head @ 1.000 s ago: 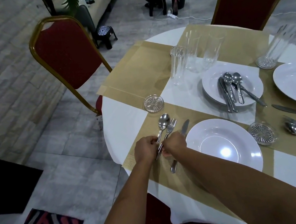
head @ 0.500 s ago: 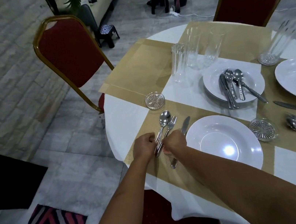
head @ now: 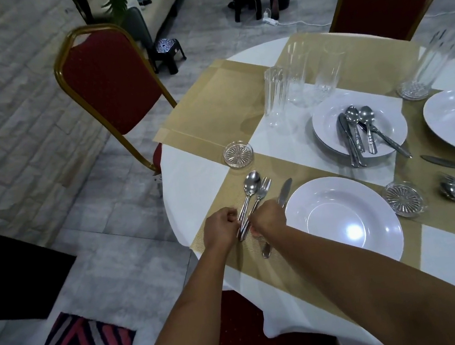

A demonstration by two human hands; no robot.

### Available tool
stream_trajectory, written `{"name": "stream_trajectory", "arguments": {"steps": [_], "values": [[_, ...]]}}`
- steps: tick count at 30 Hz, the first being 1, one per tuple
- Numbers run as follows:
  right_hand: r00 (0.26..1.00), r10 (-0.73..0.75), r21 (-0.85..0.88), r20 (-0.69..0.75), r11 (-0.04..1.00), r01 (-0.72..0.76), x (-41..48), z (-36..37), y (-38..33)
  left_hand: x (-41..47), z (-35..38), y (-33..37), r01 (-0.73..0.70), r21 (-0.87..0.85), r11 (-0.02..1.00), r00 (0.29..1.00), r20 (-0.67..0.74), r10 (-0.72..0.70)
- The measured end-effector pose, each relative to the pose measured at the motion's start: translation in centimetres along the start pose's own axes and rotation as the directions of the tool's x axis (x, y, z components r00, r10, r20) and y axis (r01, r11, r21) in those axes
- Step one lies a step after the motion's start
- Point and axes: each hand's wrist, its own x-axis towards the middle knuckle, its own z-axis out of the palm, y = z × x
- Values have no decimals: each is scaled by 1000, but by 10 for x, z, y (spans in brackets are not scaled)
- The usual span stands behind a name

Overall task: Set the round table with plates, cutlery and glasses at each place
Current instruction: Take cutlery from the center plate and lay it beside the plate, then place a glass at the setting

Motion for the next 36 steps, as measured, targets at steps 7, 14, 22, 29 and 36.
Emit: {"name": "stream_trajectory", "arguments": {"steps": [7, 14, 22, 29, 36], "values": [[1000, -27, -58, 0, 998, 26, -3, -4, 0, -2, 1, -4, 13, -9, 1000, 1000, -18, -13], [998, -63, -126, -11, 990, 62, -11, -7, -1, -4, 1, -5, 9, 10, 1000, 1000, -23, -9], [994, -85, -114, 69, 989, 93, -5, -3, 0, -7, 2, -7, 16, 17, 1000, 999, -40, -16], [986, -71, -127, 153, 988, 91, -4, -8, -3, -8, -2, -6, 22, -25, 999, 999, -48, -23], [977, -211, -53, 18, 976, 211, 18, -45, -28, 6, -7, -2, -32, 180, 983, 963, -258, 78]]}}
